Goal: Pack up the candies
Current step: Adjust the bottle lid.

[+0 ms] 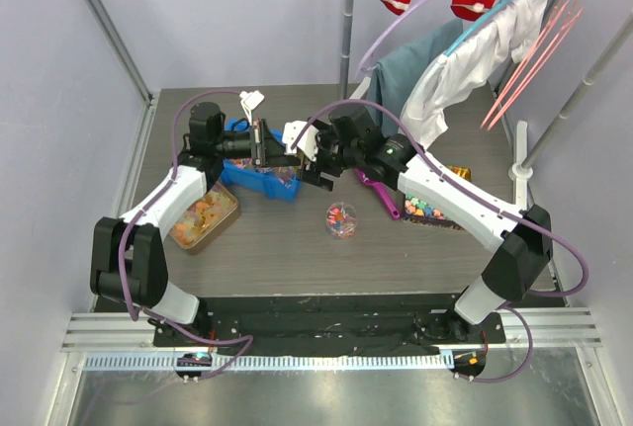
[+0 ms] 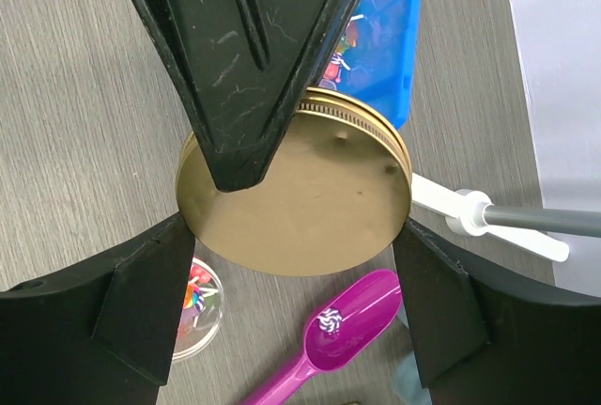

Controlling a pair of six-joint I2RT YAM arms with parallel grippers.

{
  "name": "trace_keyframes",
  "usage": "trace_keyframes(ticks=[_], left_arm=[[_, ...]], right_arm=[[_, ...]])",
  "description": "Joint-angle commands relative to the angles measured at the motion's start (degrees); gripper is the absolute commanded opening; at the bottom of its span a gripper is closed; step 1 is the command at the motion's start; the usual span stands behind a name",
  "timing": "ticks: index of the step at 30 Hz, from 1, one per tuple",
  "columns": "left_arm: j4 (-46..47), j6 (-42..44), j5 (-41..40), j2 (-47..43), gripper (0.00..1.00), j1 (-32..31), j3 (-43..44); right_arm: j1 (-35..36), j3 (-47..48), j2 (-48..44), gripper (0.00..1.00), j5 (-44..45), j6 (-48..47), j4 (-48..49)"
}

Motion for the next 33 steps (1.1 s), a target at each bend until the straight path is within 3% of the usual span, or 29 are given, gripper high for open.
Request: trace_keyframes(ticks=[1,4,7,15,19,22,23,25,29,33], left_arm=[[2.1,0.8,-0.1,-0.3,0.35,0.5,-0.4],[2.1,1.3,-0.5,-0.7,0.68,0.7,-0.7],[1.1,2.8,-1.1,-1.3,0.80,1.3,-1.1],[-3.3,11.1,-2.3,-3.4,0.87,1.9,-1.5],[-8.6,19.8,-2.7,-4.3,0.88,1.9,-0.8],[-21.6,34.3,-4.9,-4.4,0.88,0.2,2.1],[-31.9,44.1,-9.0,-4.5,0.88,-2.2,4.9],[-37.7,52.1,-13.7,-5.0,0.89,-7.5,6.2],[-37.7,58.5,-23.6,-7.6,0.90,-13.9,1.3],[-33.5,61.6,-29.2,-9.8,0.91,-16.3,-4.6]], right_arm=[[0.4,0.9,-2.6,0.68,-1.0,-0.1,0.5],[0.4,0.6,-3.0,0.68,-1.1,-1.0,-0.7],[0.4,-1.2,-4.0,0.68,-0.9,-1.4,-1.9],[0.0,-8.9,-9.8,0.69,0.6,-5.0,-4.3],[-0.7,-9.2,-10.8,0.69,-0.6,-8.7,-12.0],[-0.7,-7.2,-9.4,0.67,-1.4,-11.2,-19.2],[-0.8,-6.9,-9.2,0.66,-1.5,-11.7,-20.1],[-0.8,-7.5,-9.1,0.66,-1.8,-12.3,-21.2],[-0.8,-8.6,-8.4,0.66,-2.4,-13.0,-22.9],[-1.0,-9.3,-6.7,0.66,-2.2,-13.1,-23.6]])
